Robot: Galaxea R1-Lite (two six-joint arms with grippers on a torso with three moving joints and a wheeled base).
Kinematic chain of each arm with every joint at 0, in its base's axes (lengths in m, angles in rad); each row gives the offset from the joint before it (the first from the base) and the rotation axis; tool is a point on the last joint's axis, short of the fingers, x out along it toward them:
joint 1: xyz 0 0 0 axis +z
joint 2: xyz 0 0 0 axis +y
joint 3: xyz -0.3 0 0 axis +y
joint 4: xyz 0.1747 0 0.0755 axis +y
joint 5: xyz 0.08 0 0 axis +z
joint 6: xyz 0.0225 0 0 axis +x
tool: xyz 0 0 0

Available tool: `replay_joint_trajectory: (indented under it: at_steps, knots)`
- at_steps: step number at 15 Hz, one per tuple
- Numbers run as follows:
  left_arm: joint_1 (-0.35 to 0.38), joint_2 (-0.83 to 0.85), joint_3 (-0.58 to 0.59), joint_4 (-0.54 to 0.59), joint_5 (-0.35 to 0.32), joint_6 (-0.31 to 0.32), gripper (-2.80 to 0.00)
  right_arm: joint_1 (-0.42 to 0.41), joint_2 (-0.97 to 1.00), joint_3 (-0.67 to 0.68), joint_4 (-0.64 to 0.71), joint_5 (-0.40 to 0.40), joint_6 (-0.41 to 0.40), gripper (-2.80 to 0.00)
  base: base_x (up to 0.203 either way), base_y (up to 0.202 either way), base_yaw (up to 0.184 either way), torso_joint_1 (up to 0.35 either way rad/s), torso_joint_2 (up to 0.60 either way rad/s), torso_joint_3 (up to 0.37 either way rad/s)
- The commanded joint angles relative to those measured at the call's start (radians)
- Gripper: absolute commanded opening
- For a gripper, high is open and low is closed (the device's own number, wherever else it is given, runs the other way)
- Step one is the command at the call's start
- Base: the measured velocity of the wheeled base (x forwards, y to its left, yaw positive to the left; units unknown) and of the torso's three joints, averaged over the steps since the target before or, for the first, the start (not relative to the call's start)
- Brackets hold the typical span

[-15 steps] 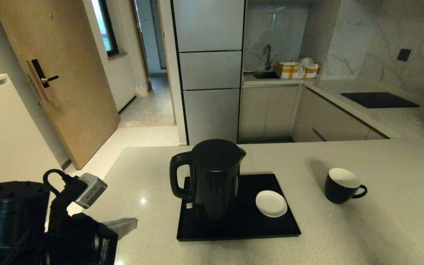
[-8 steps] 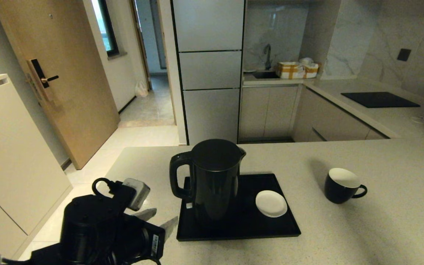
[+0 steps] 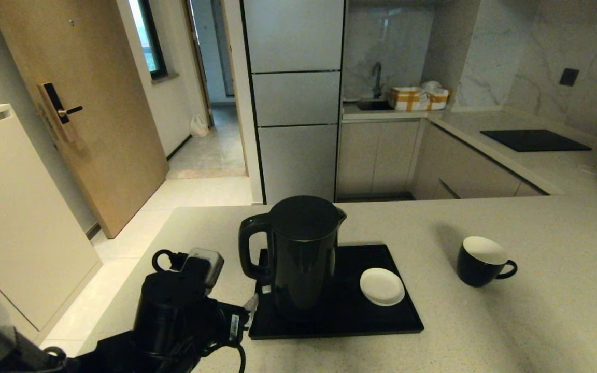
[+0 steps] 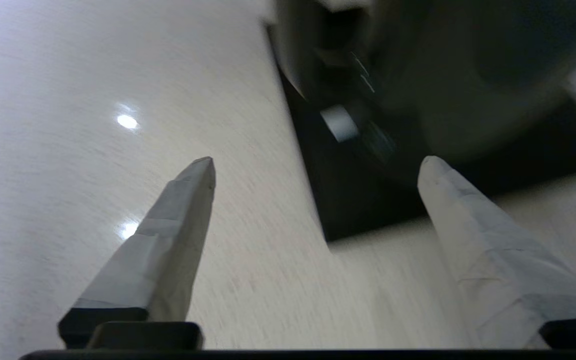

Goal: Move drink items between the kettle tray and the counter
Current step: Pick up the kettle

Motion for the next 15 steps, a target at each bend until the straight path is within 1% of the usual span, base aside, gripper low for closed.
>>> replay_joint_trajectory:
  at_steps: [1,2,4,6,7,10,11,13,15]
  knots:
    - [0.003,0.042,-0.022,-0.027,0.033,-0.001,0.00,0.000,0.001,0.000,0.000,0.000,0.000,-2.80,0.000,0.000,0.000,0.000,0.00,0.000]
    - [0.007,0.054,-0.031,-0.076,0.043,0.008,0.00,0.000,0.001,0.000,0.000,0.000,0.000,-2.80,0.000,0.000,0.000,0.000,0.00,0.000]
    - [0.010,0.066,-0.039,-0.087,0.047,0.011,0.00,0.000,0.001,0.000,0.000,0.001,0.000,-2.80,0.000,0.000,0.000,0.000,0.00,0.000]
    - [0.028,0.138,-0.069,-0.101,0.056,0.012,0.00,0.000,0.001,0.000,0.000,0.001,0.000,-2.80,0.000,0.000,0.000,0.000,0.00,0.000]
    - [0.039,0.163,-0.076,-0.127,0.059,0.020,0.00,0.000,0.001,0.000,0.000,0.000,0.000,-2.80,0.000,0.000,0.000,0.000,0.00,0.000]
    - [0.066,0.245,-0.083,-0.259,0.063,0.084,0.00,0.000,0.001,0.000,0.000,0.000,0.000,-2.80,0.000,0.000,0.000,0.000,0.00,0.000]
    - [0.069,0.248,-0.084,-0.267,0.065,0.092,0.00,0.000,0.001,0.000,0.000,0.001,0.000,-2.80,0.000,0.000,0.000,0.000,0.00,0.000]
    - [0.088,0.308,-0.098,-0.354,0.084,0.127,0.00,0.000,0.001,0.000,0.000,0.000,0.000,-2.80,0.000,0.000,0.000,0.000,0.00,0.000]
    - [0.098,0.314,-0.128,-0.367,0.088,0.139,0.00,0.000,0.001,0.000,0.000,0.001,0.000,-2.80,0.000,0.000,0.000,0.000,0.00,0.000]
